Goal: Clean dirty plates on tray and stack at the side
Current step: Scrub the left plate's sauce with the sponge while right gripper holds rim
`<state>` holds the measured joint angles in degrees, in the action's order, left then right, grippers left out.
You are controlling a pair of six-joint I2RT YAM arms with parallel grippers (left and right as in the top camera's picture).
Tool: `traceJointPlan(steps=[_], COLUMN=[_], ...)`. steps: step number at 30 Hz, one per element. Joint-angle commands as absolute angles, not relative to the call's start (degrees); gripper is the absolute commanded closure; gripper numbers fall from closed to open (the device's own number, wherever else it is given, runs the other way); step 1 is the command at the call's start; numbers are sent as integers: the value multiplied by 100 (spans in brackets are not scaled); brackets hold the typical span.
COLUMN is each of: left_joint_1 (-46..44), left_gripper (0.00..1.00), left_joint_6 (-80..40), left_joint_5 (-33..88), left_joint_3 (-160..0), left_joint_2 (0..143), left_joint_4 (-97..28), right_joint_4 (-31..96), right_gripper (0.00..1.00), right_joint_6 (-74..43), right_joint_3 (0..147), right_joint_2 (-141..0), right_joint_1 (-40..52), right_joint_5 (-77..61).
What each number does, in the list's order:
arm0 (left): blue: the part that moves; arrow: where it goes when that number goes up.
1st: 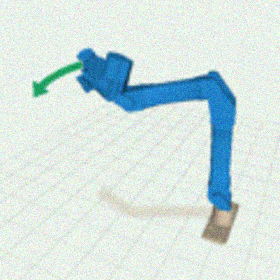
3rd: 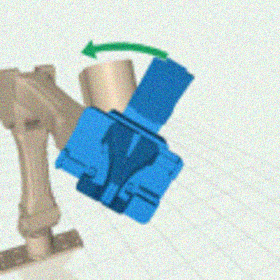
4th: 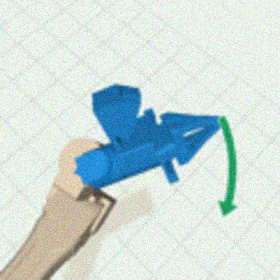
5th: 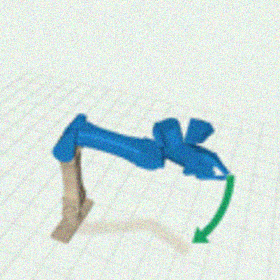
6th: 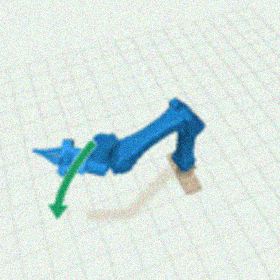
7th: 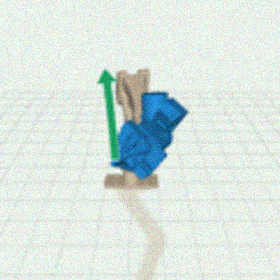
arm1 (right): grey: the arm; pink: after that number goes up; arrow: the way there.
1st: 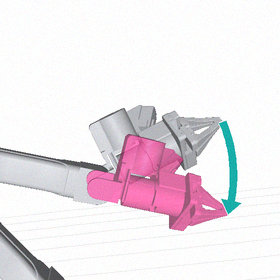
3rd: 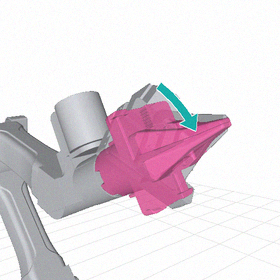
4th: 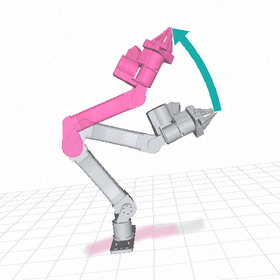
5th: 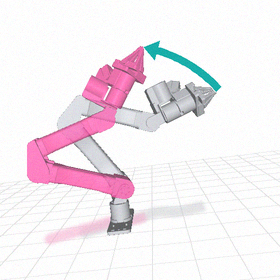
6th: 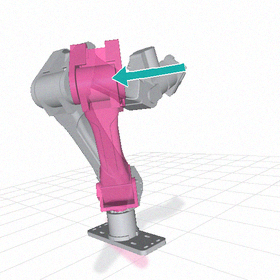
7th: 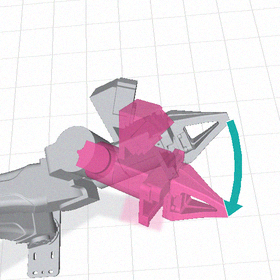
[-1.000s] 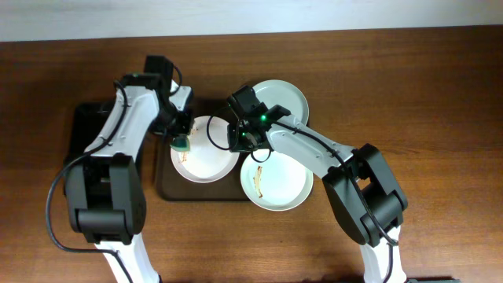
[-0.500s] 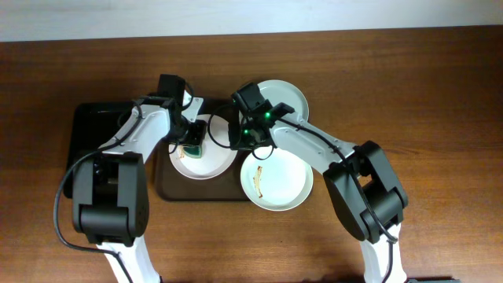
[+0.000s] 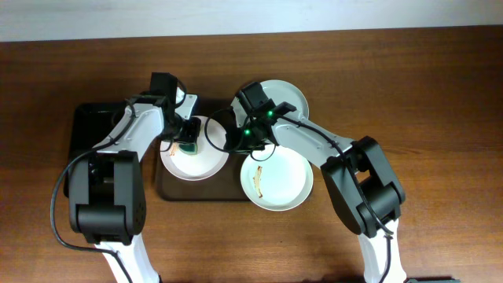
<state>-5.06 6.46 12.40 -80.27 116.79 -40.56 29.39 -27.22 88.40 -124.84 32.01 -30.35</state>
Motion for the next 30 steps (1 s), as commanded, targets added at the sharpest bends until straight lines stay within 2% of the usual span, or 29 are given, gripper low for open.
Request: traceJointPlan(steps=[1,2,4,12,20,30], left_joint_1=[-519,-519,-517,-519,-517,-517], left_gripper=[100,100,100,100,100,100], left_joint_6=[849,847,847,847,847,843], left_joint_5=[1269,1269,1269,1267,1264,1269], left_joint_3=[-8189,-8189,-8189,-8180,-8158,-8158], left_joint_2=[11740,11740,11740,11740,11740,11740], left_joint_4=[-4095,-4099,-4099,-4097,-4099,-4099], right_joint_4=[2932,2930,2873,2838,3157,3581], right_gripper=[95,80,57,55,49,50], right_joint_6=[-2840,-2921,-2961,-3089,-2716,-2930], right_joint_3=[8875,8875,8875,8956,9207,9203], right_joint_2=[-12549,-12567,-12648,-12680,-12370,-12508], right_joint_1=[3175,3181,3179,3057,2574,3127], right_joint_5=[-3124,-3079,-3079,-3323,-3769,-2399])
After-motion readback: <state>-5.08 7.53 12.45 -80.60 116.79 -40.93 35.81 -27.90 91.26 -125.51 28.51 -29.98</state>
